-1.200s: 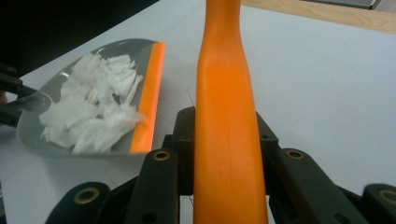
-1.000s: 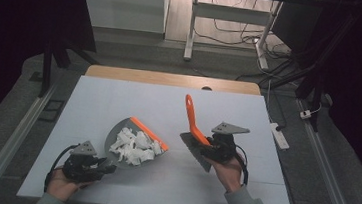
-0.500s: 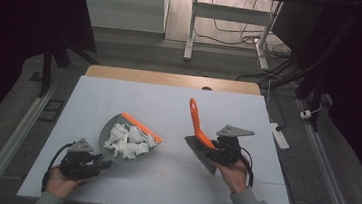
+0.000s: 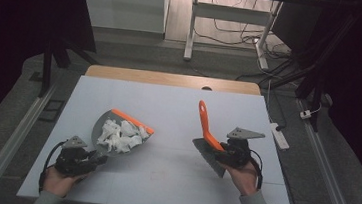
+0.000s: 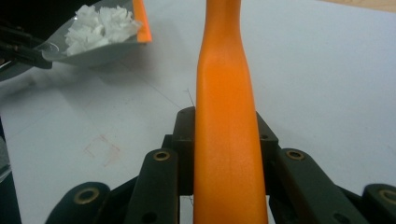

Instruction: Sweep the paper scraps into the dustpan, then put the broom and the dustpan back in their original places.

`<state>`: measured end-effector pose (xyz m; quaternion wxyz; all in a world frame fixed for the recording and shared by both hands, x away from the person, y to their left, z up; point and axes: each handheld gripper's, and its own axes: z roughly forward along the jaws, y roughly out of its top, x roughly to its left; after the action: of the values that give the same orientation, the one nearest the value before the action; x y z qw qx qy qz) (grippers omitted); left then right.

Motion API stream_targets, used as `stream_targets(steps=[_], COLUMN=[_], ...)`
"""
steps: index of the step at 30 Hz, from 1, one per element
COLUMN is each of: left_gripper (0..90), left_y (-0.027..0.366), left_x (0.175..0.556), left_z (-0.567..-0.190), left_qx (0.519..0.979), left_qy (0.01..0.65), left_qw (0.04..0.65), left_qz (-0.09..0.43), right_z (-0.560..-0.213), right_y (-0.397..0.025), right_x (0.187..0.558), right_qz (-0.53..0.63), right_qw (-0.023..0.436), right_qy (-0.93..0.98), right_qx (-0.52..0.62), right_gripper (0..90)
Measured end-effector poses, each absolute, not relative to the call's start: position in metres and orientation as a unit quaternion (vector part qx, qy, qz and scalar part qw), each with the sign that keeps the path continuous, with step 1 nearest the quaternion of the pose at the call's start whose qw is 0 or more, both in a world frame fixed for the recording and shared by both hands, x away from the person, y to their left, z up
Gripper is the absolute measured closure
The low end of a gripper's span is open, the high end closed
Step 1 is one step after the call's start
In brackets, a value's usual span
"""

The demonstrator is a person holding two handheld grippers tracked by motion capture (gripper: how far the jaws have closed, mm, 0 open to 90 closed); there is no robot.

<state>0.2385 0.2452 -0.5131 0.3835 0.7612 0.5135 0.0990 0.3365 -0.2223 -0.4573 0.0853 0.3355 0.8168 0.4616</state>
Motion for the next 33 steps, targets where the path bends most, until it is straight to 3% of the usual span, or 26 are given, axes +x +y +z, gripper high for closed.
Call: stream_targets(steps=[33], left_gripper=[61.1], left_y=[0.240], left_x=[0.246], left_z=[-0.513], left_qx=[0.712], left_qy=[0.580], left_qw=[0.380], left_qz=[0.112], right_z=[-0.475], right_y=[-0.231], right_x=[0.326], right_qz=[0.432], right_qw=[0.028], right_qy=[0.842], right_qx=[0.321], right_gripper=[71.1])
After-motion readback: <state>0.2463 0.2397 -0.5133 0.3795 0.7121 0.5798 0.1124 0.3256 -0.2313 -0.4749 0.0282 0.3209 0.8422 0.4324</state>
